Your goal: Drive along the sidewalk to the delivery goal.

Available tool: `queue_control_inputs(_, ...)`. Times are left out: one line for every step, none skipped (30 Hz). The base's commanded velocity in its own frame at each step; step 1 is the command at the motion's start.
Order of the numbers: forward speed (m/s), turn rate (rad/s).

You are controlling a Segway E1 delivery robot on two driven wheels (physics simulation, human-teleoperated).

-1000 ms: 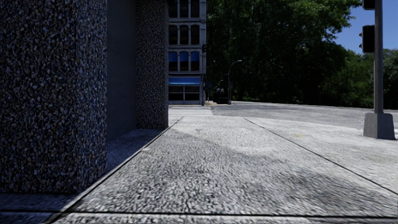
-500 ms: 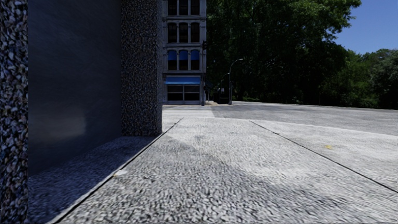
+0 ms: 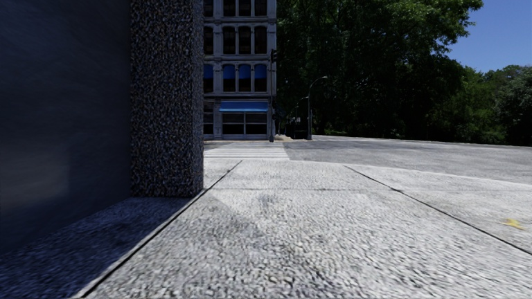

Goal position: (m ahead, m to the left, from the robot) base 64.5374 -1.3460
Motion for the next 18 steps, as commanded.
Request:
queue_control_inputs(2.00, 0.00)
queue_control_inputs(2.00, 0.00)
queue_control_inputs(2.00, 0.00)
queue_control_inputs(2.00, 0.00)
queue_control_inputs(2.00, 0.00)
queue_control_inputs(2.00, 0.00)
queue_control_inputs(2.00, 0.00)
queue_control_inputs(2.00, 0.00)
queue_control_inputs(2.00, 0.00)
queue_control_inputs(2.00, 0.00)
queue_control_inputs(2.00, 0.00)
queue_control_inputs(2.00, 0.00)
queue_control_inputs(2.00, 0.00)
queue_control_inputs(2.00, 0.00)
queue_control_inputs(2.00, 0.00)
queue_control_inputs(2.00, 0.00)
queue_control_inputs(2.00, 0.00)
queue_control_inputs(2.00, 0.00)
